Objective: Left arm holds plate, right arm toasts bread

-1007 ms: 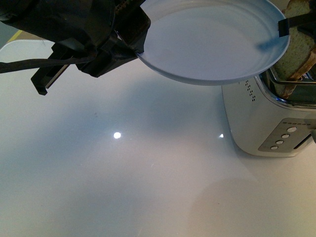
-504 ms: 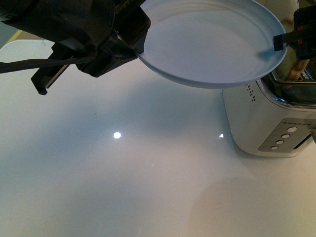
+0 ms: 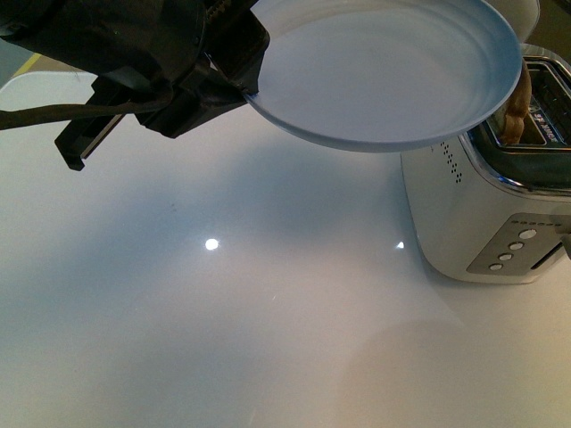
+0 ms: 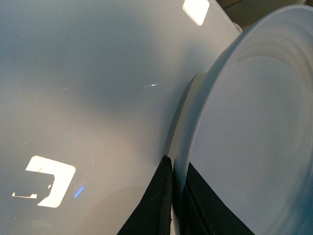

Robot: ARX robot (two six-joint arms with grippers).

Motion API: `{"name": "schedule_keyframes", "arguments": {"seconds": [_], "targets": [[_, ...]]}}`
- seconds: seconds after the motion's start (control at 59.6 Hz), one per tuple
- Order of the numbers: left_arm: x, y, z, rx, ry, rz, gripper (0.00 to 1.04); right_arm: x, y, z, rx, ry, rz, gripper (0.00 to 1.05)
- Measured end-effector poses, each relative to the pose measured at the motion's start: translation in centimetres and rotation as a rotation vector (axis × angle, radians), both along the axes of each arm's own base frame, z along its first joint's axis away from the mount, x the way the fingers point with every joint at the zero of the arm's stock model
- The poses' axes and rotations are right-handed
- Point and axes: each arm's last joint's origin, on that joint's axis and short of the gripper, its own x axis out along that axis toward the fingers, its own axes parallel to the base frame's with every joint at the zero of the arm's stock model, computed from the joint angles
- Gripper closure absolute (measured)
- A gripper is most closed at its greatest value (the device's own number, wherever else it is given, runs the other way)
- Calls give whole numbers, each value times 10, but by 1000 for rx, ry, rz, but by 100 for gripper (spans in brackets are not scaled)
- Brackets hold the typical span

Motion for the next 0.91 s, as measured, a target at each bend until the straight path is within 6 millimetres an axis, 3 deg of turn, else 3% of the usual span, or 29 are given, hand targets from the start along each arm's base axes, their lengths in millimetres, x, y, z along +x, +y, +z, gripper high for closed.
{"name": "schedule_keyframes", "arguments": {"seconds": [0.185, 0.403, 0.554, 0.755, 0.906], "targets": [[0, 0, 0, 0, 0, 1, 102, -41, -11, 35, 34, -130, -60, 9], [0, 0, 0, 7, -4, 0, 102, -97, -22, 50, 43, -220, -118, 9], [0, 0, 0, 13, -8, -6, 102, -112, -26, 41, 114, -364, 76, 32], [0, 0, 0, 17, -9, -5, 102, -126, -33, 8, 114, -336, 83, 64], [0, 0, 0, 19, -10, -7, 102, -138, -43, -7, 114, -342, 74, 94]]}}
